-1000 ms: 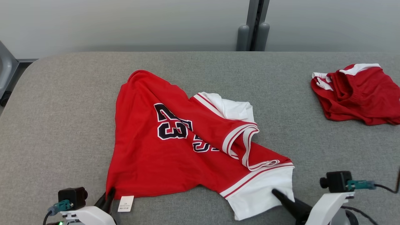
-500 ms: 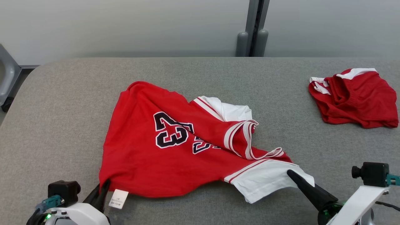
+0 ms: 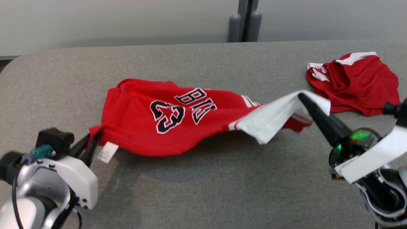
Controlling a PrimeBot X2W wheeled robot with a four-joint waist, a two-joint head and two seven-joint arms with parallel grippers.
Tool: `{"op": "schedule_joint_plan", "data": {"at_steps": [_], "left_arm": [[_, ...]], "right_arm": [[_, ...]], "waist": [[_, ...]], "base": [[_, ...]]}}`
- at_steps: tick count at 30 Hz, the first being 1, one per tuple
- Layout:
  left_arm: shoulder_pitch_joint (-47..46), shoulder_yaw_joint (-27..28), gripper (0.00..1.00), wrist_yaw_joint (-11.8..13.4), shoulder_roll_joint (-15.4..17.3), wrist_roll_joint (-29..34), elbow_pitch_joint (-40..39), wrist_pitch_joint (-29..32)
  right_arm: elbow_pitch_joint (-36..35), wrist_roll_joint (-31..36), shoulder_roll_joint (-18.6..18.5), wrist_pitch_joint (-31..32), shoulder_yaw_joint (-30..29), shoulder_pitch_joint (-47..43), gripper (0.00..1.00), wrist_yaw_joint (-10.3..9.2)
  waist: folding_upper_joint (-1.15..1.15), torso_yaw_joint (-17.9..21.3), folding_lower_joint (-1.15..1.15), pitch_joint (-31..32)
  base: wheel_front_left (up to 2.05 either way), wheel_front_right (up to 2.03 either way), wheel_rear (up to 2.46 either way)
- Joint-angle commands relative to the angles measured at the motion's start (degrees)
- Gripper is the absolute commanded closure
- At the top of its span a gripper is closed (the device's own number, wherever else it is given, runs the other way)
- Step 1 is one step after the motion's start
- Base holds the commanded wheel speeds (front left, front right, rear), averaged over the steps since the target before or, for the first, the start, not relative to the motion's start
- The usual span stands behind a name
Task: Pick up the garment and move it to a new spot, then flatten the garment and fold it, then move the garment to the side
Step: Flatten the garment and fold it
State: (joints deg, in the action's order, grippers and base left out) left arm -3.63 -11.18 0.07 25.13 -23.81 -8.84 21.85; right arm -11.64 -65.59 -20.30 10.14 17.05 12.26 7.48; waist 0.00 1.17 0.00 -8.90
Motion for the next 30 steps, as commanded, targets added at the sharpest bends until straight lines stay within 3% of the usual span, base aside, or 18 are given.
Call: {"op": "schedule_joint_plan", "data": {"at_steps": [1, 10, 14, 15, 16, 24, 30], "left_arm": [[-4.7, 0.3, 1.00, -1.1, 1.9, 0.8, 0.0, 1.4], [-30.5, -4.3, 1.00, -6.9, 5.7, 0.7, 10.8, 5.6], [-39.8, -6.2, 1.00, -7.5, 5.6, -1.0, 16.8, 5.6], [-49.3, -9.2, 1.00, -7.5, 6.1, -2.3, 22.0, 5.8], [-49.3, -9.2, 1.00, -7.5, 6.1, -2.3, 22.0, 5.8], [-74.5, -19.0, 1.00, -7.6, 7.5, -4.4, 32.5, 2.9], [-90.9, -17.3, 1.00, -7.6, 4.2, -6.3, 43.8, -2.1]], "right_arm": [[0.9, -0.7, -1.0, -1.3, 0.1, 4.5, 1.00, 0.04], [6.1, -3.8, -5.7, -3.1, 3.4, 26.4, 1.00, 0.04], [9.6, -4.3, -6.9, -2.7, 5.1, 34.4, 1.00, 0.04], [13.4, -5.1, -8.0, -1.8, 6.7, 42.5, 1.00, 0.05], [13.4, -5.1, -8.0, -1.8, 6.7, 42.5, 1.00, 0.05], [23.3, -6.5, -9.4, -0.6, 10.4, 64.3, 1.00, 0.04], [30.3, -7.0, -8.2, -3.5, 10.9, 79.9, 1.00, 0.04]], "waist": [[0.00, 0.5, 0.00, -2.8], [0.00, 0.5, 0.00, -15.1], [0.00, 0.8, 0.00, -19.3], [0.00, 1.0, 0.00, -22.9], [0.00, 1.0, 0.00, -22.9], [0.00, 1.2, 0.00, -30.6], [0.00, 1.4, 0.00, -35.2]], "base": [[0.00, 0.00, 0.00], [0.00, 0.00, 0.00], [0.00, 0.00, 0.00], [0.00, 0.00, 0.00], [0.00, 0.00, 0.00], [0.00, 0.00, 0.00], [0.00, 0.00, 0.00]]}}
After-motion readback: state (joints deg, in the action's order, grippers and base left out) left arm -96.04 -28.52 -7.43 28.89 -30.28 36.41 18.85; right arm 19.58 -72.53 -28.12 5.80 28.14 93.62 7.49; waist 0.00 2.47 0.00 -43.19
